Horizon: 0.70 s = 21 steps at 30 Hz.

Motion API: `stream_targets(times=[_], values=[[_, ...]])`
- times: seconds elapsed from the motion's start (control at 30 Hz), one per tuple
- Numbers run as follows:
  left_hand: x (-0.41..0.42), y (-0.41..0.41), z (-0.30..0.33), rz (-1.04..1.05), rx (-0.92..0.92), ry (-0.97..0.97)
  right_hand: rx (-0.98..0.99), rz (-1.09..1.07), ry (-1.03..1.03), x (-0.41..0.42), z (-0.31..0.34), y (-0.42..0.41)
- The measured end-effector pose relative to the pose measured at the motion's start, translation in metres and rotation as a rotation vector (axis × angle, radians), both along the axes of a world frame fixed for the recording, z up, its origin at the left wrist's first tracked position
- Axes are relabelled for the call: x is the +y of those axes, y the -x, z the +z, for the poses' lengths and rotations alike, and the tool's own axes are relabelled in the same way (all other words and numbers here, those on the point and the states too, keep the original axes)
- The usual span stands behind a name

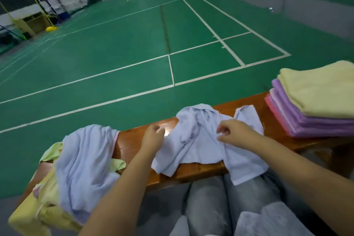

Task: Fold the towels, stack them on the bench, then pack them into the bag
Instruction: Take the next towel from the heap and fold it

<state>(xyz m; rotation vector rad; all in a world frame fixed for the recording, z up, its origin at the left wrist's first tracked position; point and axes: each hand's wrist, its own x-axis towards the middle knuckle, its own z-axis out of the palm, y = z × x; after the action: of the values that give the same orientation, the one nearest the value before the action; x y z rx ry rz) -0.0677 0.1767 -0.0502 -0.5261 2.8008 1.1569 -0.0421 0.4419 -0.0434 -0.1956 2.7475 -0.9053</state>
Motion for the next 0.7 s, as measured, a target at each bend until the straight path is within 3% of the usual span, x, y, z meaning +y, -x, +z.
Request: stream_targets(times=[0.13,0.23,0.3,0.4,0.5,0.57,0.7], values=[[-0.018,-0.014,-0.035,0.076,-0.192,0.168,-0.021,0.086,-0.265,0.006,-0.045,-0.042],[-0.016,-0.021,-0.046,0.045,-0.2,0.138,0.078,0.049,-0.317,0.002,-0.053,-0.047],[-0.014,-0.024,-0.047,0.051,-0.132,0.078,0.061,0.034,-0.243,0.0,-0.052,-0.044],[-0.015,-0.033,-0.044,0.093,-0.024,0.015,-0.033,-0.095,0.105,0.004,-0.042,-0.03],[-0.015,-0.042,-0.039,0.176,0.028,-0.157,0.011,-0.242,0.322,-0.001,-0.025,-0.012],[-0.014,-0.049,-0.032,0.265,0.033,-0.34,0.08,-0.322,0.353,-0.009,-0.023,-0.002],[-0.019,-0.062,-0.03,0.331,0.072,-0.59,0.194,-0.282,0.059,-0.029,-0.037,-0.005]])
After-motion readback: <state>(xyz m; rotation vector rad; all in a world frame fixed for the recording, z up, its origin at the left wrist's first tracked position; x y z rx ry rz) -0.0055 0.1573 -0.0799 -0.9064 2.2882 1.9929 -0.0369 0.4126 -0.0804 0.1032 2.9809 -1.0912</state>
